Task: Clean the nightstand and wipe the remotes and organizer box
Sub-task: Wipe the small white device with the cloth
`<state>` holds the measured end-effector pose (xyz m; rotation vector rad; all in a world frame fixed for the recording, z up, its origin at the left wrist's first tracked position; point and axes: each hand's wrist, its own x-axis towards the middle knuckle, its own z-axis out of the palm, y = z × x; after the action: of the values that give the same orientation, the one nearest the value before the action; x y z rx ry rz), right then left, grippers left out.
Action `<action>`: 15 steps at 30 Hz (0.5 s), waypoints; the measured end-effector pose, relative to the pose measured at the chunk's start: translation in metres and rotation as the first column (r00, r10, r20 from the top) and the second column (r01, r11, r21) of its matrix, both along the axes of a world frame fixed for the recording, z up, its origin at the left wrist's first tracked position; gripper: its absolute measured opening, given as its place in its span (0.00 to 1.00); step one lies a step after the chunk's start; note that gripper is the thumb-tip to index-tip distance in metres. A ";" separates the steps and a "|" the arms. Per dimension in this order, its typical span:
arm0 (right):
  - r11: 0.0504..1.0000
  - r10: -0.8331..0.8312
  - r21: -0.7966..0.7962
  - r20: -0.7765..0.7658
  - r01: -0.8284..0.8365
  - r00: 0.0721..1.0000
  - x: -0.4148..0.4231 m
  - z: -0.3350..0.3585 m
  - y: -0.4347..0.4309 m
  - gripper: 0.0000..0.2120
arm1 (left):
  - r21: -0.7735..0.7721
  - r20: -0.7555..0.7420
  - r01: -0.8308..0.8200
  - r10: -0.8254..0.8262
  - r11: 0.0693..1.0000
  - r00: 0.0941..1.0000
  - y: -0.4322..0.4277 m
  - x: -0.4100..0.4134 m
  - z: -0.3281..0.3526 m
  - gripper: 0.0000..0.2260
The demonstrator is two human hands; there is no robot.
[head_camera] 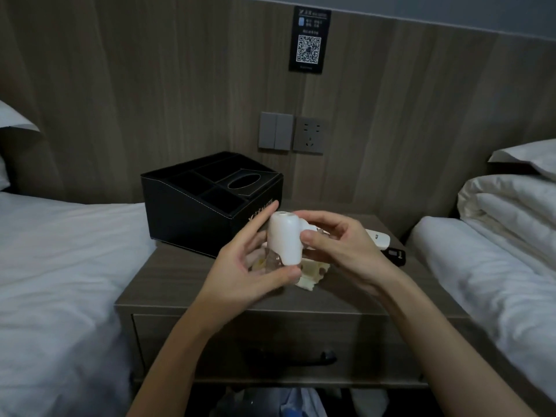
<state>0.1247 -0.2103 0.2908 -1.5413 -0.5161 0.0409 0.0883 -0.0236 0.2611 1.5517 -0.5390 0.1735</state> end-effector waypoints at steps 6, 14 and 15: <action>0.998 -0.029 0.058 -0.011 0.030 1.000 0.010 -0.011 0.005 0.17 | 0.039 -0.002 -0.097 0.097 0.995 0.995 0.002 0.000 -0.002 0.42; 0.927 -0.169 -0.281 0.278 0.249 0.945 0.033 -0.031 0.002 0.10 | 0.019 -0.019 -0.296 0.296 0.955 0.955 0.021 0.000 0.000 0.44; 0.878 -0.125 -0.400 0.340 0.263 0.932 0.034 -0.034 0.005 0.12 | 0.019 -0.013 -0.318 0.319 0.948 0.948 0.023 -0.001 0.000 0.44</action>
<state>0.1591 -0.2049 0.2572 -2.0586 -0.6191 -0.2604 0.0871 -0.0007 0.2613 1.6489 -0.2730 0.4038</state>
